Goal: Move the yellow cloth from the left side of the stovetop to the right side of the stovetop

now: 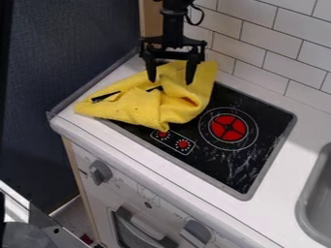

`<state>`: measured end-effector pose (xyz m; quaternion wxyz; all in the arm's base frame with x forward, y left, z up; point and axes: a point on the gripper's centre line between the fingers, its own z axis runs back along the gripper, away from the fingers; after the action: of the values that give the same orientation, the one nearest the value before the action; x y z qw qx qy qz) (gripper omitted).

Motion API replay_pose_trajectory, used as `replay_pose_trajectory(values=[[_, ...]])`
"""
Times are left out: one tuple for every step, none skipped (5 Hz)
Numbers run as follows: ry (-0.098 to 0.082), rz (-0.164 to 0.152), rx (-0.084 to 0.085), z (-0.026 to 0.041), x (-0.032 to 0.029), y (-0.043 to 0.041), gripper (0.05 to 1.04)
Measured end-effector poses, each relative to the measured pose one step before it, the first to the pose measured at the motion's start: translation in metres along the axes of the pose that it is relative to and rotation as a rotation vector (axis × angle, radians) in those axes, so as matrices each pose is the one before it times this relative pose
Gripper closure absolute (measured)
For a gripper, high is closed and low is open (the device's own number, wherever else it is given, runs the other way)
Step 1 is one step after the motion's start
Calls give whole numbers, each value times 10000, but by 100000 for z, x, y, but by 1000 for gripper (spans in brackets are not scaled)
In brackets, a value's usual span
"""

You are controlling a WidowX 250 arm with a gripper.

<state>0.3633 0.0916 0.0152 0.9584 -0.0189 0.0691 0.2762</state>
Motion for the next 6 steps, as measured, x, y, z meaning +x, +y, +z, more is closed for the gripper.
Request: replay_pose_trajectory(values=[[-120,110,-203,-96,205,-130,435],[329,94,131,-1086,-89,134,743],[0,92,3,-3,-19,-54,950],[41,-140,163,-91,-646,-633,1032],[-420,-287,269,1498,-847,-961,1032],[-503,-706,4,1039,-1671,-2587,1032]])
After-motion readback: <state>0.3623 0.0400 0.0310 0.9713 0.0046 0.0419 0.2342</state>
